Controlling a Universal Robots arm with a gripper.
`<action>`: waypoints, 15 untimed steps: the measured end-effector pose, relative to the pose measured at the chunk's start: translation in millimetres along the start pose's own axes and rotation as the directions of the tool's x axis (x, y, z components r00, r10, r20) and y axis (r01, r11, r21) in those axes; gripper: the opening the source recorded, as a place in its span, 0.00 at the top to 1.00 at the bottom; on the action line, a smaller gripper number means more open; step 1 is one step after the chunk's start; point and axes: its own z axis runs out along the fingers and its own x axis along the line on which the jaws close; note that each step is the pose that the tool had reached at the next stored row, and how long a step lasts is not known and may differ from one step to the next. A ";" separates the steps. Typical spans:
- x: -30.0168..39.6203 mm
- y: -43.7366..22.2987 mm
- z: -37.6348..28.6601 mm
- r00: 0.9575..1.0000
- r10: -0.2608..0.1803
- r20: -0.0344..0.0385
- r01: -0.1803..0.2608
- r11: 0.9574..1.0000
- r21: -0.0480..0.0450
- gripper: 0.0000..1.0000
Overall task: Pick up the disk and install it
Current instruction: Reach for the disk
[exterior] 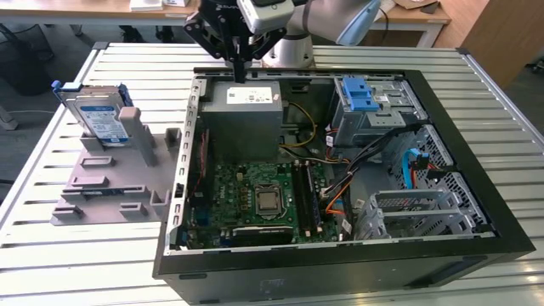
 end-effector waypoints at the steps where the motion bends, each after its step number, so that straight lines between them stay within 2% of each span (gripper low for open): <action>1: 0.5 0.0 -0.1 1.000 0.000 0.000 0.000 1.000 0.000 0.89; 15: 6.9 -0.2 -0.2 1.000 0.000 0.000 0.000 1.000 0.000 0.89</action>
